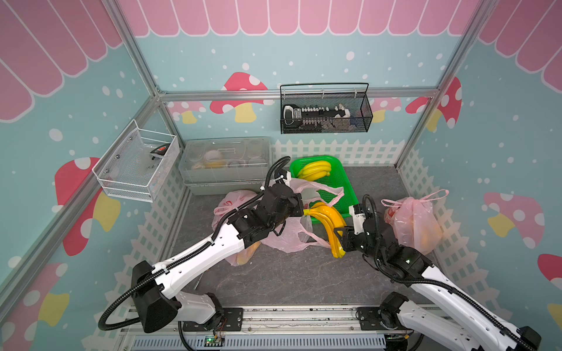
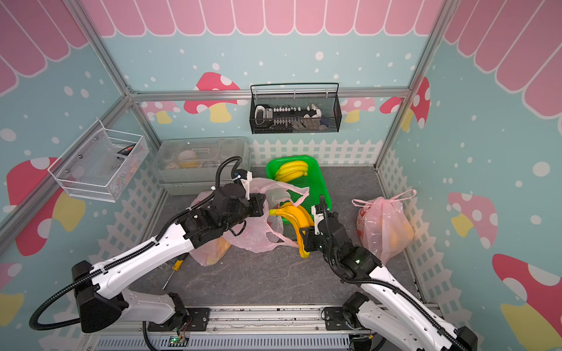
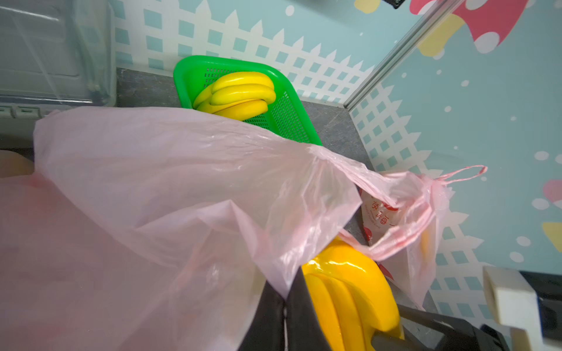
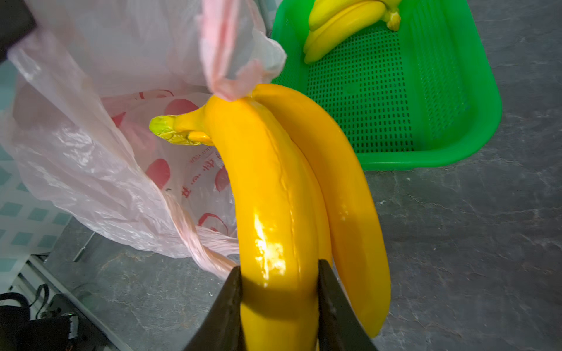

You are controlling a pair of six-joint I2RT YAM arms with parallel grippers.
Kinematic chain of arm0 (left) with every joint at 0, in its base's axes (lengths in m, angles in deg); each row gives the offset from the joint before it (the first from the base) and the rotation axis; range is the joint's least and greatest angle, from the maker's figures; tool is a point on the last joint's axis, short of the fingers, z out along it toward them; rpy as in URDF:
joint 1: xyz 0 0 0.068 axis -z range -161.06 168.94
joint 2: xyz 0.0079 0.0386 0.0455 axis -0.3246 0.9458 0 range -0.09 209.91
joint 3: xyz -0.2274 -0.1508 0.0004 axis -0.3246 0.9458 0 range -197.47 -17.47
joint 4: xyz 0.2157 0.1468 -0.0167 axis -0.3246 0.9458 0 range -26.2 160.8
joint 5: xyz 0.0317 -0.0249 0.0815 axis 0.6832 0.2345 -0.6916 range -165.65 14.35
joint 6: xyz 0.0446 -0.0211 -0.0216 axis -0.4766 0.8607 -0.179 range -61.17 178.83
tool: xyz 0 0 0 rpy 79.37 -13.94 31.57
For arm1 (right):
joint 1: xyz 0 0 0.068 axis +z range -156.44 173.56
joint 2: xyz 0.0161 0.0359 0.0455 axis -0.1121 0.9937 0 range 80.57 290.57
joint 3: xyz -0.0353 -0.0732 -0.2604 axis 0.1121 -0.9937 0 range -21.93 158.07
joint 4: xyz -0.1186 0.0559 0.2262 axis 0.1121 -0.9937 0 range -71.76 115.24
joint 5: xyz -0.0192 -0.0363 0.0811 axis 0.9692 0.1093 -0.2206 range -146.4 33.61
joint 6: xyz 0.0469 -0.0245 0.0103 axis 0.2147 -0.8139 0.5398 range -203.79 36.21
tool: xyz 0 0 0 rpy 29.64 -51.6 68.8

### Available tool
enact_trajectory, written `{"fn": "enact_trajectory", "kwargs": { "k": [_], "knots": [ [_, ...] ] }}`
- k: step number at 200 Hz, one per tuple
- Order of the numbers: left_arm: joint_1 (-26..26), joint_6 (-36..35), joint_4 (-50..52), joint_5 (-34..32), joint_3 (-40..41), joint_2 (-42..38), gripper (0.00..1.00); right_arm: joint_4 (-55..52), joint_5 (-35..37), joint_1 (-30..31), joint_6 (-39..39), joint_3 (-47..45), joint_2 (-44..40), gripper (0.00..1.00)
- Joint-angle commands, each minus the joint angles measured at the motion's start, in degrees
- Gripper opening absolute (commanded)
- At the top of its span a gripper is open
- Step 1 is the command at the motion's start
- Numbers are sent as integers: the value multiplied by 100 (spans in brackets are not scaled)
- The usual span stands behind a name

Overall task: Place the banana into a plastic bag & tie a knot
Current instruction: Place the banana into the plastic bag.

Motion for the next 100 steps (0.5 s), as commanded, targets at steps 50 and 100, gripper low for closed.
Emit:
{"fn": "enact_trajectory", "kwargs": {
  "k": [50,100],
  "knots": [
    [1128,1021,-1231,-158,670,-746,0,266,-509,68,-144,574,-90,20],
    [1271,1661,-1942,278,992,-492,0,-651,-246,114,-944,1367,-147,21]
  ]
}}
